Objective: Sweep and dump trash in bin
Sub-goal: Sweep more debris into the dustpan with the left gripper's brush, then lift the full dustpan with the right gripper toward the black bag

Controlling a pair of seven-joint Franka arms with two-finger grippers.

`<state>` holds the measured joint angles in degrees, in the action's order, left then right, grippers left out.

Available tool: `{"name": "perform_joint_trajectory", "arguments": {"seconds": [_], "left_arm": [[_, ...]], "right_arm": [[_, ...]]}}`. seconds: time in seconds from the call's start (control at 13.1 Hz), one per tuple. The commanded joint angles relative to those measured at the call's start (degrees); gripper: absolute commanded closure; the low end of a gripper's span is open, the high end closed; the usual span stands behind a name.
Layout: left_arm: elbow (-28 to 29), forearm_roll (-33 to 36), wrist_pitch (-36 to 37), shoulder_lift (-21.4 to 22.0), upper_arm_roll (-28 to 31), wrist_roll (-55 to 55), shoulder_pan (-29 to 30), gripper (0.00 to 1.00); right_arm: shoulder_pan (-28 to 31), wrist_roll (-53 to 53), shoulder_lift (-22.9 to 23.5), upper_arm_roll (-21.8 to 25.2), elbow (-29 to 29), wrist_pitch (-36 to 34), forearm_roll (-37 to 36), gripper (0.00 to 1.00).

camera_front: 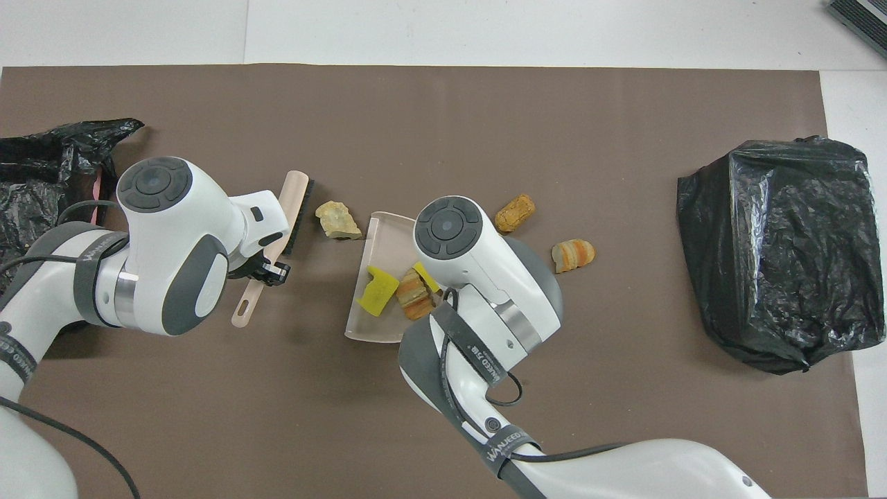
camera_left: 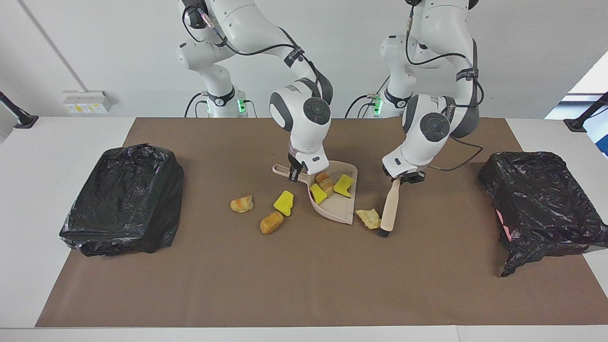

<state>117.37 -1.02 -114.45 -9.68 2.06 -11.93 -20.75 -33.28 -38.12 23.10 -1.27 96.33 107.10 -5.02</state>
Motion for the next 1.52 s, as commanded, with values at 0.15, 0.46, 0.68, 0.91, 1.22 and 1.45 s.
{"name": "perform_joint_trajectory", "arguments": {"seconds": [0.15, 0.46, 0.68, 0.91, 1.22, 1.45], "left_arm": [[2.43, -5.81, 3.88, 3.35, 0.31, -2.93, -5.79, 1.0], [-0.21, -6.27, 6.7, 4.84, 0.57, 5.58, -7.47, 1.0], [0.14, -5.75, 8.88, 8.52, 1.02, 11.99, -5.19, 1.0], [2.33, -5.75, 11.34, 14.41, 1.02, 20.88, -5.09, 1.0], [11.27, -5.66, 12.24, 22.84, -0.38, 30.02, -6.67, 1.0], [19.44, -5.66, 10.58, 29.78, -4.68, 39.81, -7.91, 1.0]], "right_arm": [[0.32, 2.7, -0.96, -0.31, 1.58, -0.05, -1.74, 1.0], [0.23, 2.7, -0.96, -0.31, 1.67, 0.04, -1.74, 1.0], [0.23, 2.79, -0.96, -0.31, 1.67, 0.04, -1.74, 1.0], [0.32, 2.79, -0.96, -0.31, 1.58, 0.04, -1.83, 1.0], [1.63, 2.53, -3.32, -0.31, 1.31, -0.48, -1.66, 1.0], [5.75, -1.15, -7.8, -0.31, 1.67, -1.1, -1.48, 1.0]]}}
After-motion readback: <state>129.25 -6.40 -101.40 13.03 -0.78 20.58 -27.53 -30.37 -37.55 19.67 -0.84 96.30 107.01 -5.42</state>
